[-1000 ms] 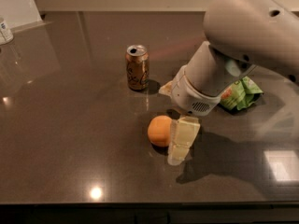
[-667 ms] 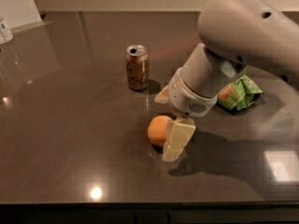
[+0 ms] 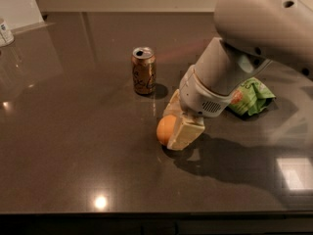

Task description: Pick orange

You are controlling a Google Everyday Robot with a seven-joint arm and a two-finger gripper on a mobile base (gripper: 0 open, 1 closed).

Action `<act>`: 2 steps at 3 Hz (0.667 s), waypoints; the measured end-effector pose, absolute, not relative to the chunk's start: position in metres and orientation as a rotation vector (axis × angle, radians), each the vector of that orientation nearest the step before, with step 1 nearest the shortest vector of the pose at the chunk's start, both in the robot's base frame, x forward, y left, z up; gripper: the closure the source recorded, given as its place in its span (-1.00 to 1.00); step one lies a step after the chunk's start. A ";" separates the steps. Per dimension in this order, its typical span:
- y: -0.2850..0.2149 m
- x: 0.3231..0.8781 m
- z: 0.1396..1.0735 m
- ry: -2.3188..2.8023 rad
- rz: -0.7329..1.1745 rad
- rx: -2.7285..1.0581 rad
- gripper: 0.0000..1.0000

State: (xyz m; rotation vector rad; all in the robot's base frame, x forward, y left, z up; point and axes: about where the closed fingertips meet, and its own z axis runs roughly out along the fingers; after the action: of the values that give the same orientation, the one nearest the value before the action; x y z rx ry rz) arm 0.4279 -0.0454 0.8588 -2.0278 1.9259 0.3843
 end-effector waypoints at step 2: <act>-0.059 0.472 0.957 1.909 0.304 -1.981 1.00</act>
Offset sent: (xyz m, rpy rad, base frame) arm 0.0539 -0.0195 0.1079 -0.0046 -0.0632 -0.0527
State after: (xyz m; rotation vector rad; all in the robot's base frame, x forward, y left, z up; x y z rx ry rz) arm 0.4722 -0.0585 0.9574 -1.9808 1.9085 0.3042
